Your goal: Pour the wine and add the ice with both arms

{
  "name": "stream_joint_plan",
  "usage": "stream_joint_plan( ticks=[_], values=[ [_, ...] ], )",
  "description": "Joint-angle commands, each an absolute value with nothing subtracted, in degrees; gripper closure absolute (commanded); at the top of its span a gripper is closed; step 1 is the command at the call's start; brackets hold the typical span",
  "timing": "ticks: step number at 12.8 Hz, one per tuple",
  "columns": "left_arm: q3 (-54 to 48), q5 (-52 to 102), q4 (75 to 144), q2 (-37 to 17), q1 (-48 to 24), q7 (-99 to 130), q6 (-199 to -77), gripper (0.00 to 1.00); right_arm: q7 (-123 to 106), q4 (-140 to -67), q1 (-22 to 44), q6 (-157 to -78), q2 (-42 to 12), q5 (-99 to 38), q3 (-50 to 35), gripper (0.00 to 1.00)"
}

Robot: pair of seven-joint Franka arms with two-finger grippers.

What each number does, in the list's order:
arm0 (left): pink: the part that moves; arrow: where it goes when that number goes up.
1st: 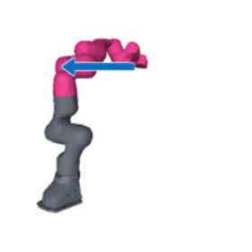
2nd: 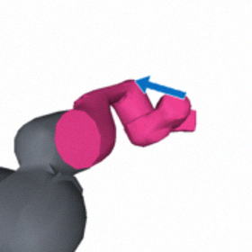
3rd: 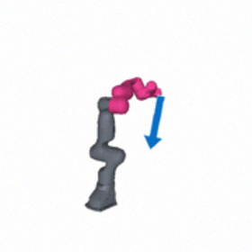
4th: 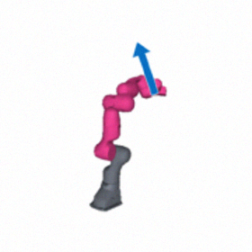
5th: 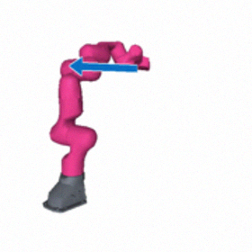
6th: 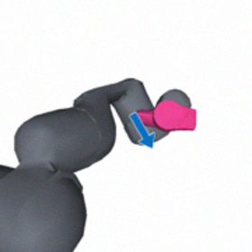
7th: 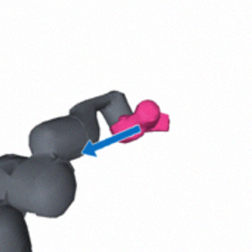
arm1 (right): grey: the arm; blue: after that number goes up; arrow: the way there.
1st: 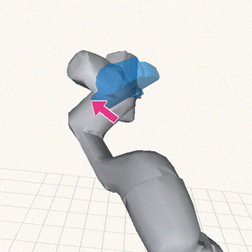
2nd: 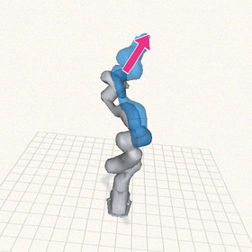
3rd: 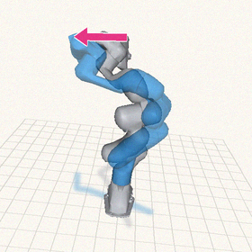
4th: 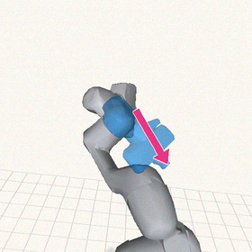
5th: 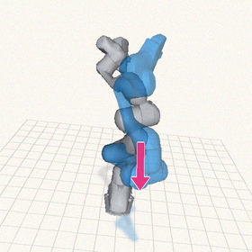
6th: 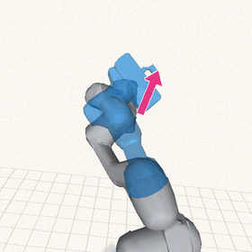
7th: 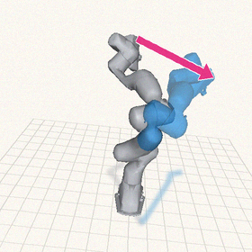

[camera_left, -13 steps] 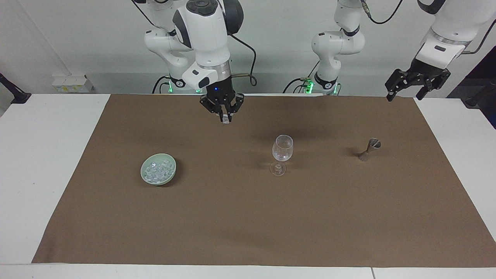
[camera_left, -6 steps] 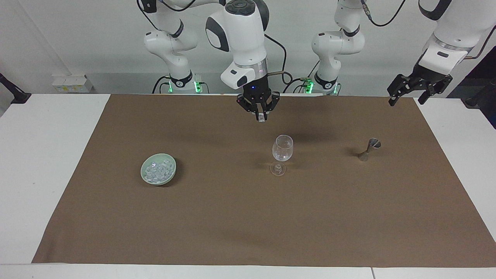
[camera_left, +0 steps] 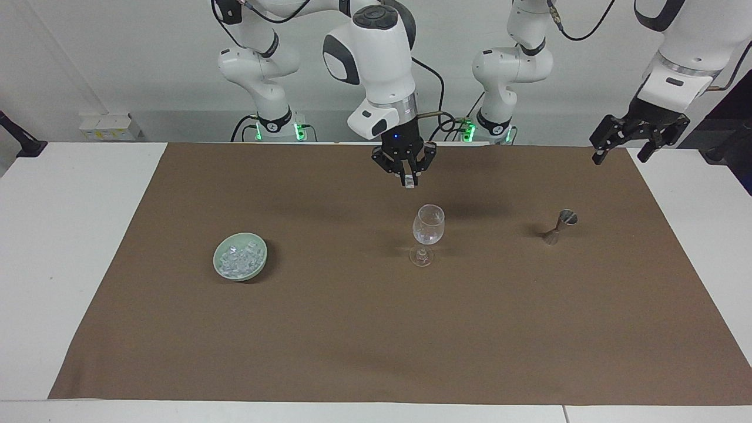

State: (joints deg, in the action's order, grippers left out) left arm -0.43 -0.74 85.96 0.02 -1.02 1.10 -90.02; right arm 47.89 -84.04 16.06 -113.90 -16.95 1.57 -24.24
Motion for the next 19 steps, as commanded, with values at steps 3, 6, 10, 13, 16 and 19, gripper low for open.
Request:
stream_joint_plan(
  ticks=[3, 6, 10, 13, 16, 19],
  values=[
    [-0.6, -0.5, 86.9, 0.4, -0.6, 0.9, -90.4, 0.0, 50.8, -80.6, 17.1, -114.7, -19.9, 3.2, -24.5, 1.0],
    [-0.5, -0.4, 86.9, 0.4, -0.2, 1.0, -90.4, 0.0, 51.1, -80.5, 18.5, -116.5, -21.4, 3.6, -24.1, 1.0],
    [-0.5, -0.4, 86.9, 0.4, 0.2, 1.2, -90.6, 0.0, 51.9, -80.5, 18.5, -119.1, -22.9, 5.3, -23.8, 1.0],
    [-0.5, -0.4, 86.9, -0.2, 0.2, 1.5, -90.9, 0.0, 51.8, -80.2, 18.2, -120.6, -23.6, 6.6, -24.1, 1.0],
    [-0.6, -0.4, 86.9, -0.3, 0.3, 1.5, -90.9, 0.0, 52.0, -80.2, 18.4, -121.7, -24.6, 6.7, -24.1, 1.0],
    [-0.5, -0.4, 86.9, -0.4, 0.7, 1.3, -90.7, 0.0, 52.2, -80.1, 18.7, -122.3, -25.0, 6.7, -24.0, 1.0]
  ],
)
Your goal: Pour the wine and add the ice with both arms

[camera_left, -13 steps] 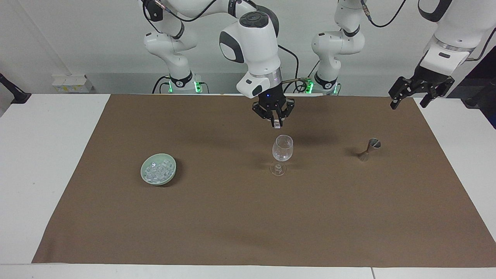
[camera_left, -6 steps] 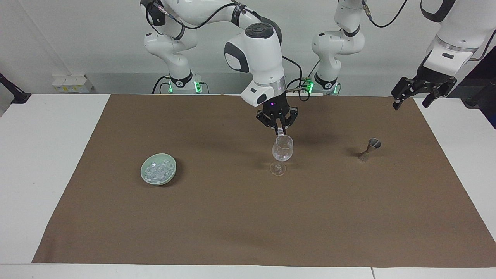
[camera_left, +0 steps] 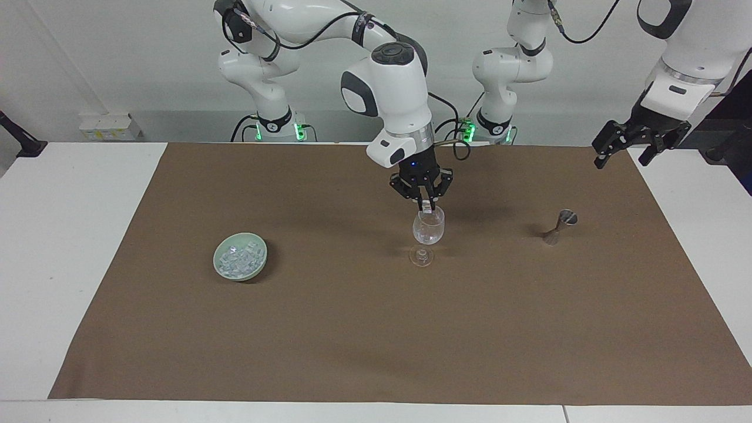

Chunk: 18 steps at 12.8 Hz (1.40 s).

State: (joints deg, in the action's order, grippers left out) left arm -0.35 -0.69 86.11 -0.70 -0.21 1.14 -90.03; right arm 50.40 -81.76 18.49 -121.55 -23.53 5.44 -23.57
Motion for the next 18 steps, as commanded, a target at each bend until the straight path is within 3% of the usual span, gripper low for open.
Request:
stream_joint_plan(
  ticks=[1, 10, 16, 18],
  values=[
    [-0.6, -0.3, 86.9, -0.4, 1.3, 1.2, -90.9, 0.0, 52.3, -80.1, 18.8, -122.7, -25.4, 6.8, -23.9, 1.0],
    [-0.5, -0.3, 87.0, -0.4, 1.4, 0.3, -90.9, 0.0, 52.4, -80.1, 19.0, -124.4, -26.5, 7.0, -24.1, 1.0],
    [-0.6, -0.4, 87.0, -0.4, 0.9, 0.3, -90.8, 0.0, 52.9, -80.1, 19.0, -125.7, -27.0, 7.0, -24.1, 0.68],
    [-0.5, -0.4, 87.0, -0.4, 0.8, 0.4, -90.5, 0.0, 52.9, -80.1, 19.0, -125.7, -27.0, 7.0, -24.1, 0.51]
  ],
)
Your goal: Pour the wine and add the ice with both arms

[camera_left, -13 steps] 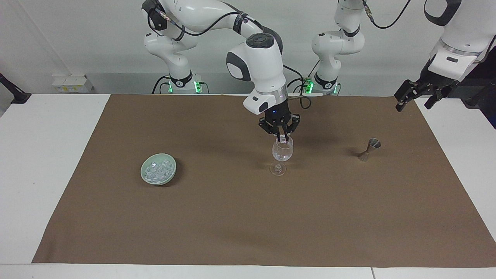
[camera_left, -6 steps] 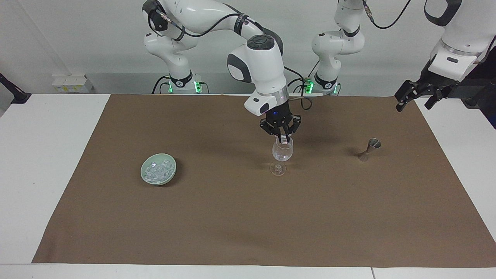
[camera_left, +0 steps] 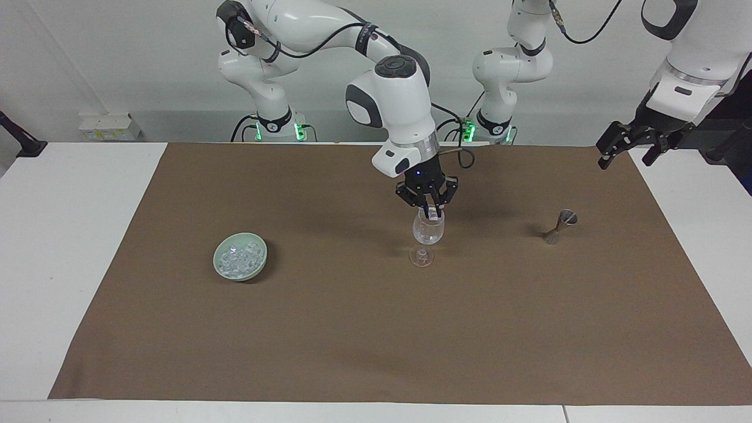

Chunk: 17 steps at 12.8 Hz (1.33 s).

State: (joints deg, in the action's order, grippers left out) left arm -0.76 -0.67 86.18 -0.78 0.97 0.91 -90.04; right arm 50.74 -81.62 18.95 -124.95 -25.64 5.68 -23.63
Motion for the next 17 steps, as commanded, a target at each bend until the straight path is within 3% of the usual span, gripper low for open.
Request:
stream_joint_plan(
  ticks=[1, 3, 5, 7, 12, 17],
  values=[
    [-0.6, -0.4, 87.0, -0.4, 0.8, 0.4, -90.5, 0.0, 53.0, -80.1, 19.0, -126.0, -27.0, 7.0, -24.1, 0.42],
    [-0.6, -0.4, 87.1, -0.4, 0.9, 0.4, -90.5, 0.0, 53.0, -80.1, 19.1, -126.0, -27.0, 7.0, -24.1, 0.24],
    [-0.6, -0.4, 87.1, -0.4, 0.9, 0.4, -90.4, 0.0, 52.9, -79.5, 19.1, -125.9, -26.9, 7.0, -24.2, 0.19],
    [-0.6, -0.4, 87.0, -0.3, 0.7, 0.3, -90.4, 0.0, 52.7, -78.8, 19.1, -125.0, -26.3, 7.0, -24.2, 0.0],
    [-1.1, -0.5, 86.9, 0.0, 0.4, 0.5, -90.2, 0.0, 46.9, -79.4, 15.7, -121.4, -21.0, 8.6, -24.0, 0.0],
    [-1.4, -0.4, 86.7, 0.0, 0.2, 2.9, -90.1, 0.0, 40.2, -79.6, 10.1, -117.7, -19.2, 9.4, -23.7, 0.0]
  ],
)
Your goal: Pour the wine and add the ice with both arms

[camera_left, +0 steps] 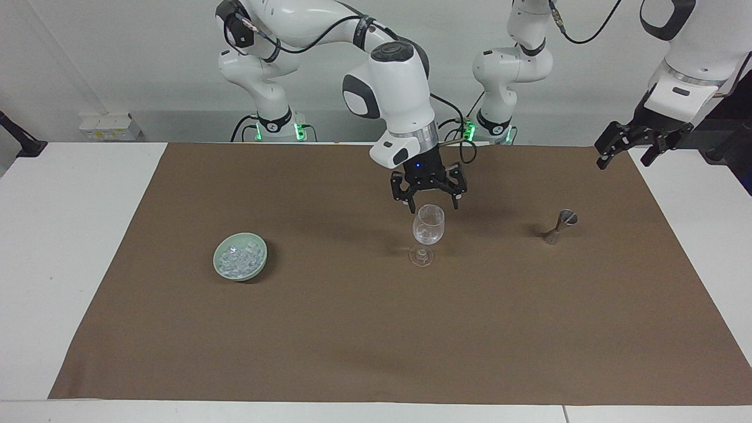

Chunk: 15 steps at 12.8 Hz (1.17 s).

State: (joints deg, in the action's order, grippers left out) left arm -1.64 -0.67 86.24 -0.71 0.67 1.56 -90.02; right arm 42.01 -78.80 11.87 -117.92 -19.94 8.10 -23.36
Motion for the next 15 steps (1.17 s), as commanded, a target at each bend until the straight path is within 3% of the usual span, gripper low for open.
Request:
stream_joint_plan(
  ticks=[1, 5, 15],
  values=[
    [-1.4, -0.4, 86.7, 0.0, -0.3, 2.9, -90.1, 0.0, 39.9, -79.5, 9.2, -117.7, -18.9, 11.0, -23.8, 0.0],
    [-1.5, -0.4, 86.7, 0.0, -0.5, 4.0, -89.9, 0.0, 33.3, -79.7, 4.8, -114.9, -15.9, 11.4, -23.7, 0.0],
    [-1.5, -0.4, 86.8, 0.2, -0.9, 4.0, -89.7, 0.0, 15.3, -79.6, 5.5, -104.4, -9.5, -0.2, -2.1, 0.0]
  ],
)
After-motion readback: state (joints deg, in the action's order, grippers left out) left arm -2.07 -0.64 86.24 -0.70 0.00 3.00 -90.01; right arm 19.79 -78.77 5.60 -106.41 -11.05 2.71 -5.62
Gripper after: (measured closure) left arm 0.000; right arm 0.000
